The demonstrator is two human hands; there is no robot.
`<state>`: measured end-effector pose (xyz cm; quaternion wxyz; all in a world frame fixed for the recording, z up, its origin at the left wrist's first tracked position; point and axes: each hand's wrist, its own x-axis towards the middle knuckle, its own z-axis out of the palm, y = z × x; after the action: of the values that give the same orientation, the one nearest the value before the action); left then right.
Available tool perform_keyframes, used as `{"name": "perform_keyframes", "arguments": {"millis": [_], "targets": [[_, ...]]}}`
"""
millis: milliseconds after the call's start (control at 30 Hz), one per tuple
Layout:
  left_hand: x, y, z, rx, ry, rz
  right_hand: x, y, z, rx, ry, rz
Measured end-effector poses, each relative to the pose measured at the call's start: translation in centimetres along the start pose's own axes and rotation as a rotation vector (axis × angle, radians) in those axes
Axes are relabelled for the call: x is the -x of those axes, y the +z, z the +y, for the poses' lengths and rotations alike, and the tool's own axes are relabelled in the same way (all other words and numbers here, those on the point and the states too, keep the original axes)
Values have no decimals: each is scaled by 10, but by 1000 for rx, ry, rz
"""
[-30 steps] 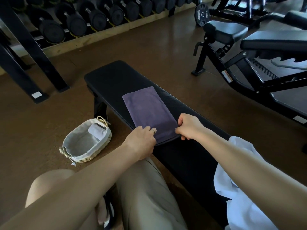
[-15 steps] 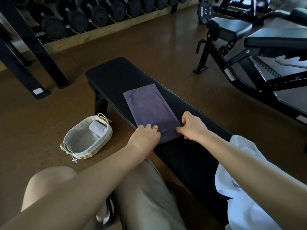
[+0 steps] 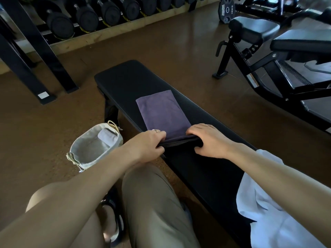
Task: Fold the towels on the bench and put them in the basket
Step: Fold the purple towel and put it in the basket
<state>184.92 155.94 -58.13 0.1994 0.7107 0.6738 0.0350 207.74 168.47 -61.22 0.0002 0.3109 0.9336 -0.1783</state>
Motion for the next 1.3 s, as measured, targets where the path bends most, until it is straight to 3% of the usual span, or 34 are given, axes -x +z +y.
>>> {"name": "perform_keyframes", "arguments": {"millis": [167, 300, 433, 533, 700, 933, 1067, 1167, 1300], "targets": [[-5, -10, -10, 206, -83, -12, -17, -4, 4, -425, 120, 103], [-8, -6, -21, 351, -164, 42, -32, -5, 7, -514, 280, 74], [-13, 3, -26, 381, -244, 129, -40, -2, 2, -441, 353, 36], [-17, 8, -27, 365, -285, 168, -43, 6, 0, -225, 366, 83], [-21, 11, -23, 373, -345, 210, -45, 18, 1, -112, 348, 158], [-22, 14, -17, 316, -379, 231, -47, 23, -4, -68, 387, 217], [-21, 16, -14, 208, -358, 228, -44, 29, -9, -71, 403, 330], [-23, 21, -10, 56, -323, 268, -42, 31, -14, 103, 276, 440], [-25, 24, -6, -197, -204, 352, -43, 26, -23, 331, -106, 430]]}}
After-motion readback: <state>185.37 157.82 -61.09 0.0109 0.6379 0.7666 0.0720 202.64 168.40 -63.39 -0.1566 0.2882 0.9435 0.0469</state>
